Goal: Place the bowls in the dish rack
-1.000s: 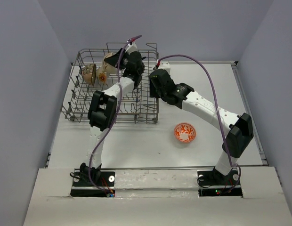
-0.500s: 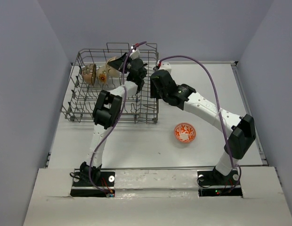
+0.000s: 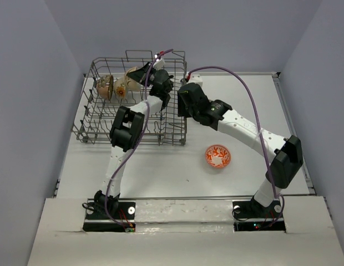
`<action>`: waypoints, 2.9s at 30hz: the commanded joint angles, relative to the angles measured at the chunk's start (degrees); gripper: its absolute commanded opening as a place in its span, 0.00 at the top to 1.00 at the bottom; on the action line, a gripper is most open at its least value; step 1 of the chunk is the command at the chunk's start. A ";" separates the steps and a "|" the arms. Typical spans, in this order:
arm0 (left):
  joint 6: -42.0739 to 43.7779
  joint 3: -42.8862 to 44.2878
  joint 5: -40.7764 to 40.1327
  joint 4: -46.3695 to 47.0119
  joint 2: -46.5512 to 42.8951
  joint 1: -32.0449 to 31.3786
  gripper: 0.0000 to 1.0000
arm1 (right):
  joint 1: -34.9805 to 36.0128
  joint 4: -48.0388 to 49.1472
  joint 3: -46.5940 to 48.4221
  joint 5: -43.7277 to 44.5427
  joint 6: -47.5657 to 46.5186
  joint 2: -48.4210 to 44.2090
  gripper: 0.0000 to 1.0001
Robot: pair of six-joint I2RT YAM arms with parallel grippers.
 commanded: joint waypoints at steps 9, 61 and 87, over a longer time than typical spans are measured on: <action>3.70 4.05 0.39 7.27 3.31 0.13 1.00 | 0.21 2.53 0.01 -1.21 -0.69 -3.52 0.47; 11.44 0.54 1.18 16.84 10.17 -2.15 0.60 | 0.21 2.27 -0.26 -1.65 -0.95 -4.31 0.47; -1.03 -1.22 0.38 2.12 -3.35 -3.38 0.04 | 0.21 1.91 0.18 0.11 -1.83 -5.10 0.47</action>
